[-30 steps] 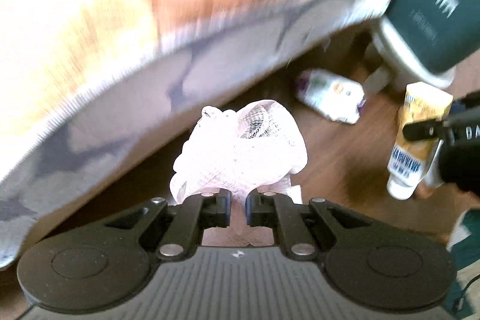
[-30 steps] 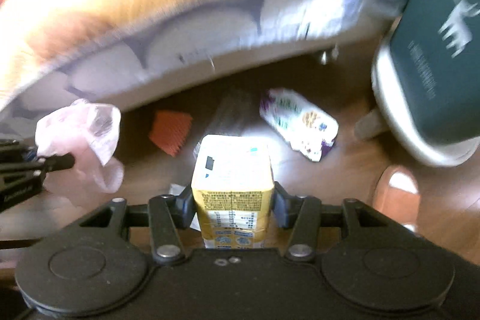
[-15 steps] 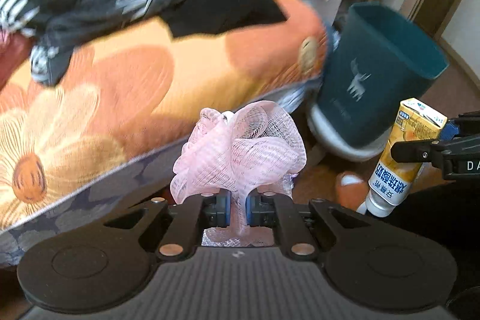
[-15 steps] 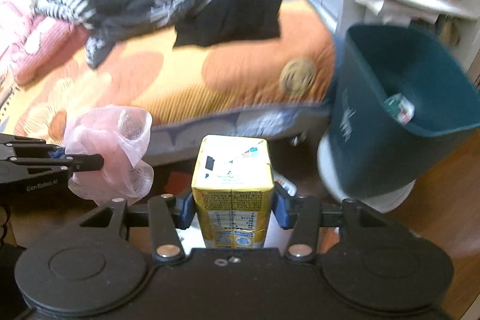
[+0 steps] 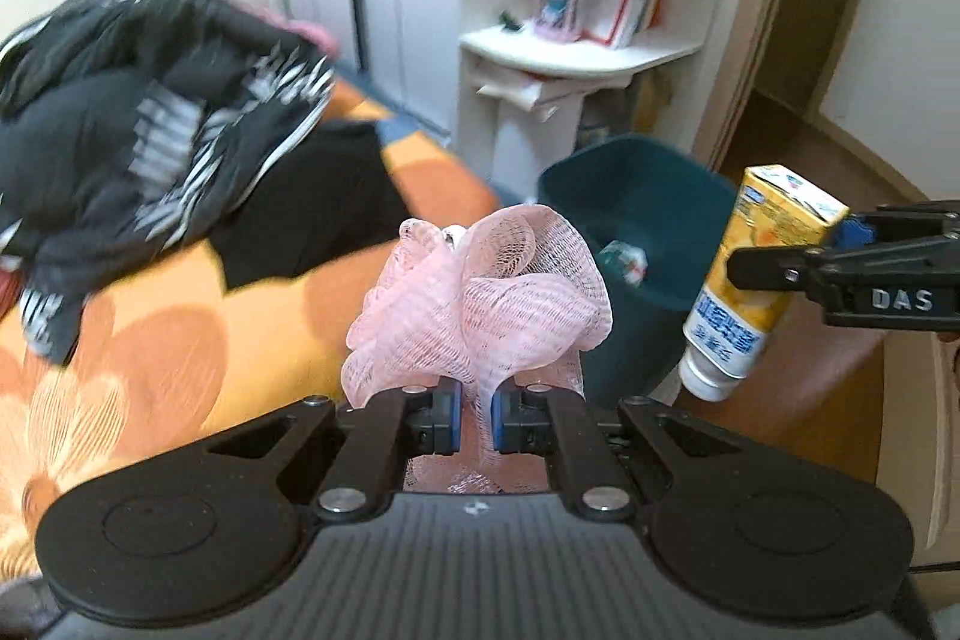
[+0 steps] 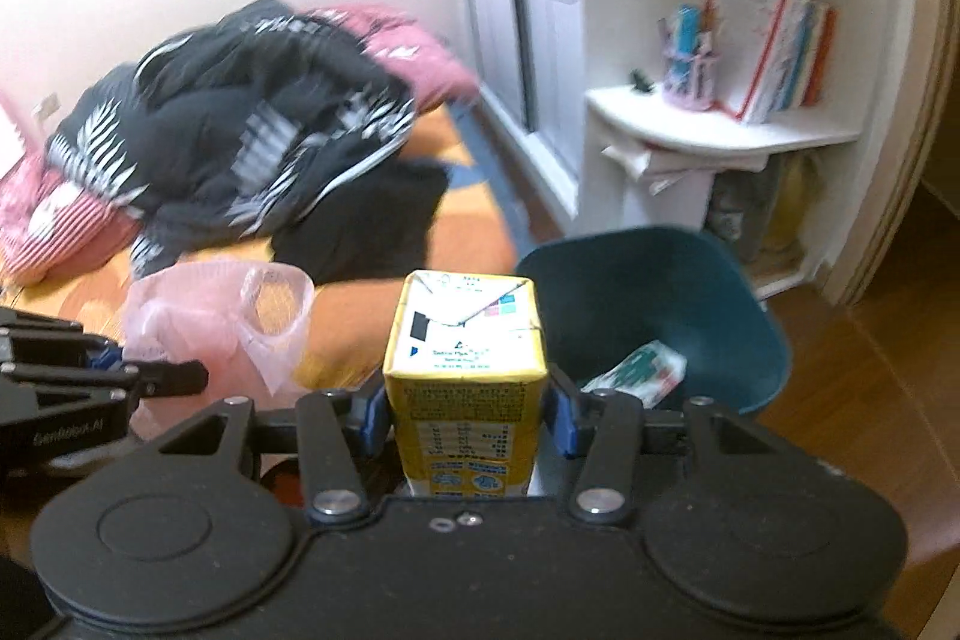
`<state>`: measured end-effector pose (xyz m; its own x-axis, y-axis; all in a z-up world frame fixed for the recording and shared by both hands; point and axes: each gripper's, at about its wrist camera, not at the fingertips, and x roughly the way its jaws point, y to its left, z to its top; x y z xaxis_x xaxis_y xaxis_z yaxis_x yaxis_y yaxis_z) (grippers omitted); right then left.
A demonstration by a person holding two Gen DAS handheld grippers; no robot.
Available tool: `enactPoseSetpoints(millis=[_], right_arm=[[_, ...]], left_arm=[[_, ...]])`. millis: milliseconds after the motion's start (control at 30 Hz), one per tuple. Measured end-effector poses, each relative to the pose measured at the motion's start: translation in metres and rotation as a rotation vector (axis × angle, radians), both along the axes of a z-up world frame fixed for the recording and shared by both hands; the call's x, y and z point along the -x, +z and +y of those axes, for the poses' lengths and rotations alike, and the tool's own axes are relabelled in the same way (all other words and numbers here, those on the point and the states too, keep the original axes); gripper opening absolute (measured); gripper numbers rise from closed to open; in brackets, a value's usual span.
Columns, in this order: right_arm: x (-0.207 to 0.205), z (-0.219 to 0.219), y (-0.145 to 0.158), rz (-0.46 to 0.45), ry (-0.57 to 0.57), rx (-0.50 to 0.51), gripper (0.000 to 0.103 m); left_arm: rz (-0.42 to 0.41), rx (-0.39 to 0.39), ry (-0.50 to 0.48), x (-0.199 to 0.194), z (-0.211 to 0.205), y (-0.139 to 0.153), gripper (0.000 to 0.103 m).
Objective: Collect trash
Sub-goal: 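Lift the juice box and pink mesh bag and carry both over the teal bin, then open left gripper to drop the pink mesh bag while right releases the juice box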
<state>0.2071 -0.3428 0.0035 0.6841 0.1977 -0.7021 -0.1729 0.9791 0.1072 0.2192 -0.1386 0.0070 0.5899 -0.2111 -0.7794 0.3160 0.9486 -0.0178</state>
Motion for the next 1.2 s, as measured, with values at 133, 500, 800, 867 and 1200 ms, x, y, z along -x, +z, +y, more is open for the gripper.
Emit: enactPoseSetpoints(millis=[133, 500, 800, 867, 1200], right_arm=[[-0.019, -0.027, 0.007, -0.030, -0.065, 0.007, 0.050], [-0.066, -0.088, -0.017, -0.011, -0.184, -0.003, 0.050], [-0.105, -0.119, -0.058, 0.064, -0.250, 0.010, 0.050], [-0.112, -0.124, -0.069, 0.081, -0.265, -0.003, 0.050], [-0.134, -0.137, -0.109, 0.164, -0.299, -0.029, 0.051]], left_arm=[[-0.020, 0.005, -0.036, -0.020, -0.034, 0.011, 0.009], [0.039, 0.017, -0.066, -0.086, -0.101, 0.001, 0.009], [0.110, -0.001, -0.108, -0.130, -0.155, -0.047, 0.009], [0.123, -0.007, -0.125, -0.135, -0.168, -0.056, 0.009], [0.199, -0.083, -0.191, -0.148, -0.210, -0.119, 0.009]])
